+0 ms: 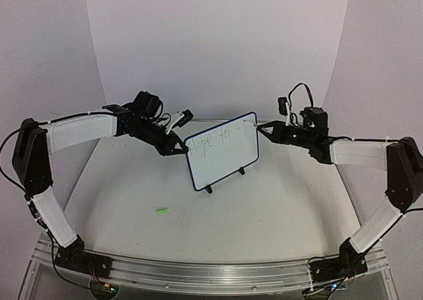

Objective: Write a sentence on the whiteboard
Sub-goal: Write on the whiteboard with the whiteboard marker without the cap.

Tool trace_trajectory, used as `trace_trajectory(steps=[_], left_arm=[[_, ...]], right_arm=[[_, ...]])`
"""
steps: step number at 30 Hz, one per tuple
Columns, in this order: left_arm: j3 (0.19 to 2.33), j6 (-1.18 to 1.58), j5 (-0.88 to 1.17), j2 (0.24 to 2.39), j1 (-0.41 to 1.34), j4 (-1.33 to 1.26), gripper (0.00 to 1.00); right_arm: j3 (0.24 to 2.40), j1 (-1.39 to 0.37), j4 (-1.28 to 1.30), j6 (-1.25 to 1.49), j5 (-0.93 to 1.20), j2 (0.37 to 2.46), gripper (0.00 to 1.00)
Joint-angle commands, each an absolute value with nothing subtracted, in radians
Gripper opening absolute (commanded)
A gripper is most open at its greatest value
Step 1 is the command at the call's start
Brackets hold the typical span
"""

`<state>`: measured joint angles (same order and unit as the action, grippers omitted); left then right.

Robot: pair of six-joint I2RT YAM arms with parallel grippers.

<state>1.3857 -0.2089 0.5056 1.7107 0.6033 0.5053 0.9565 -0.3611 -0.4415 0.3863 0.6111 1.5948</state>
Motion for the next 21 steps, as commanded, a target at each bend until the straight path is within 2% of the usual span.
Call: trace_trajectory(steps=[1, 21], left_arm=[[1.391, -0.235, 0.466, 1.744, 0.607, 0.560, 0.00], [1.391, -0.237, 0.469, 1.750, 0.607, 0.560, 0.00]], right_arm=[[0.984, -0.363, -0.462, 0.390, 0.637, 1.582, 0.00], [1.046, -0.362, -0.488, 0.390, 0.632, 1.679, 0.00]])
